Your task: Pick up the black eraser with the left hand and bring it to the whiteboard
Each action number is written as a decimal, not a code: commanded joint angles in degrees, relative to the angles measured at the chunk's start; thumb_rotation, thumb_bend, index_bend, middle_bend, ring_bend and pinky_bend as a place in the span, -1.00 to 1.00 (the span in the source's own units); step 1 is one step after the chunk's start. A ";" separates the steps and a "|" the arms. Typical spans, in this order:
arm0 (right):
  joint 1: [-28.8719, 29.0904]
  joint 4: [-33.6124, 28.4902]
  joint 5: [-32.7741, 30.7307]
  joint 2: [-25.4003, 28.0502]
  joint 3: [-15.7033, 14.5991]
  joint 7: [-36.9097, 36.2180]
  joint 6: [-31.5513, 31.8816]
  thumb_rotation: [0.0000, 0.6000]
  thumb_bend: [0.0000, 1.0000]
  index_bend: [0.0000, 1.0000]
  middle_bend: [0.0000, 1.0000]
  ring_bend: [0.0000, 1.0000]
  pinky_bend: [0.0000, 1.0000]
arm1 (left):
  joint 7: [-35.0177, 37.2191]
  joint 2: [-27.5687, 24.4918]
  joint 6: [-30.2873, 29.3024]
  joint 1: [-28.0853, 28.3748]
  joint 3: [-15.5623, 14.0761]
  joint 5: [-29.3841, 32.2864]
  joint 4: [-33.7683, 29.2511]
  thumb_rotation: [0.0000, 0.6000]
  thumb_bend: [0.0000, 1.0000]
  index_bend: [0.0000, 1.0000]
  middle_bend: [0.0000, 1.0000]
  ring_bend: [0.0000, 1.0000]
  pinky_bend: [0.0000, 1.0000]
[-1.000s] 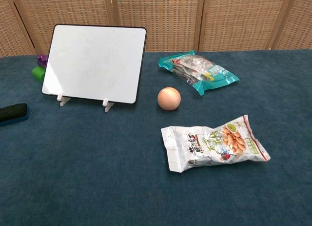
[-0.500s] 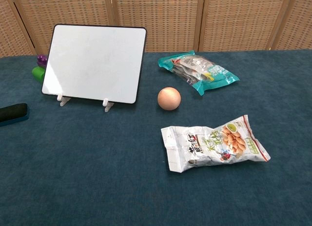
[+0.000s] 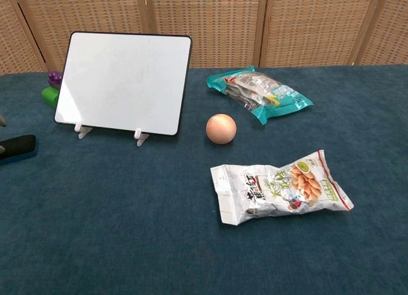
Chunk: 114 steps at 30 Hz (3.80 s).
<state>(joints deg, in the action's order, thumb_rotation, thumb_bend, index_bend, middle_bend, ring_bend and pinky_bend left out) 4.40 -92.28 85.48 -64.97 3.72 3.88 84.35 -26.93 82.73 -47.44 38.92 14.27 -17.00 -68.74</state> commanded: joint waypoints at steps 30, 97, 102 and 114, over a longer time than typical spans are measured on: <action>0.10 0.25 0.19 0.15 -0.11 -0.80 -0.11 1.00 -0.89 -0.96 -1.00 -1.00 -1.00 | -5.31 3.82 -1.41 2.91 -0.42 8.15 2.72 1.00 -0.52 0.02 -1.00 -1.00 -1.00; 0.37 0.17 -0.08 0.42 -0.08 -1.79 -0.68 1.00 -0.89 -0.96 -1.00 -1.00 -1.00 | 35.69 36.31 -10.59 16.14 9.02 -45.30 53.61 1.00 -0.70 -0.89 -1.00 -1.00 -1.00; 0.38 0.20 -0.05 0.44 -0.09 -1.91 -0.68 1.00 -0.89 -0.96 -1.00 -1.00 -1.00 | 38.15 37.16 -13.15 15.68 7.57 -47.47 55.73 1.00 -0.73 -1.00 -1.00 -1.00 -1.00; 0.38 0.25 -0.02 0.46 -0.12 -2.04 -0.69 1.00 -0.89 -0.96 -1.00 -1.00 -1.00 | 44.96 35.56 -20.07 14.08 4.95 -51.76 54.46 1.00 -0.74 -1.00 -1.00 -1.00 -1.00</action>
<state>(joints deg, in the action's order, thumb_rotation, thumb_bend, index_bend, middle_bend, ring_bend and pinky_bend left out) 4.78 -92.03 85.45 -64.51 3.60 1.85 83.66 15.18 119.51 -64.14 53.97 20.52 -66.86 -13.02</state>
